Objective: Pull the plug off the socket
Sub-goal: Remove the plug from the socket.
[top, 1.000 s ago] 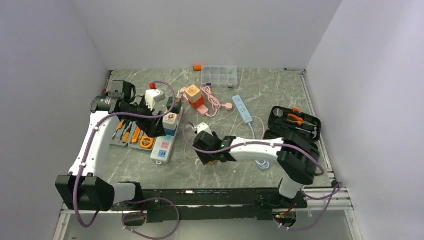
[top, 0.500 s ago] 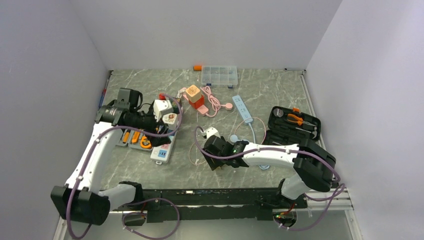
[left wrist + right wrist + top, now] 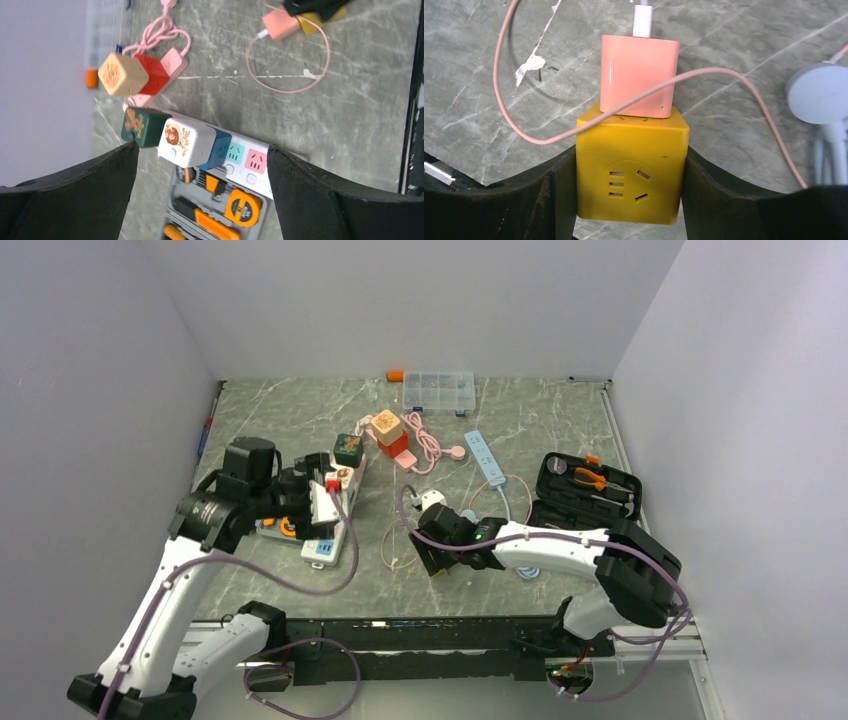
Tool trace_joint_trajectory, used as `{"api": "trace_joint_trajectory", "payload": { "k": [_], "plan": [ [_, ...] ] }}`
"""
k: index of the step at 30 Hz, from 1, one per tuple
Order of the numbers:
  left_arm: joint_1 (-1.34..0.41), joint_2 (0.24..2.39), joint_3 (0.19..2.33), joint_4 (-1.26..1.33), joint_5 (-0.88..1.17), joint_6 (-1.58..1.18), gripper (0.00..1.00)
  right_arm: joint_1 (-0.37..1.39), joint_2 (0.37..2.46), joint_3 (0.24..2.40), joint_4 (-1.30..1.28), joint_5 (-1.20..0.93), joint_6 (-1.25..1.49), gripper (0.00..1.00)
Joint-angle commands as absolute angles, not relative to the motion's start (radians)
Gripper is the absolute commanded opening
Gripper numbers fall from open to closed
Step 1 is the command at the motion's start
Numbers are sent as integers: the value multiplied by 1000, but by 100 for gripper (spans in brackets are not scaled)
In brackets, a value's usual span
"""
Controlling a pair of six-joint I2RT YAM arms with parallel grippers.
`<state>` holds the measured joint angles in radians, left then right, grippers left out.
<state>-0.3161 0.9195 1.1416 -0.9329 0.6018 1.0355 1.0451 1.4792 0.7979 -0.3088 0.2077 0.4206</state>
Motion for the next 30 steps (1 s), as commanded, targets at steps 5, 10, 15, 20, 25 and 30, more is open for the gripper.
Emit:
{"api": "trace_joint_trajectory", "payload": {
  "k": [5, 10, 15, 20, 25, 30],
  "plan": [
    [-495, 870, 1007, -801, 541, 1231, 99, 963, 1319, 806, -247, 136, 334, 0],
    [-657, 875, 925, -658, 525, 1240, 99, 901, 1156, 775, -121, -17, 255, 0],
    [-770, 911, 880, -597, 521, 1220, 99, 865, 1131, 789, -124, -148, 192, 0],
    [-854, 891, 783, -425, 472, 1246, 99, 854, 1107, 783, -116, -265, 175, 0],
    [-886, 927, 744, -366, 432, 1306, 99, 846, 1074, 770, -124, -396, 153, 0],
    [-888, 962, 719, -196, 324, 1311, 99, 842, 1094, 786, -171, -494, 137, 0]
  ]
}}
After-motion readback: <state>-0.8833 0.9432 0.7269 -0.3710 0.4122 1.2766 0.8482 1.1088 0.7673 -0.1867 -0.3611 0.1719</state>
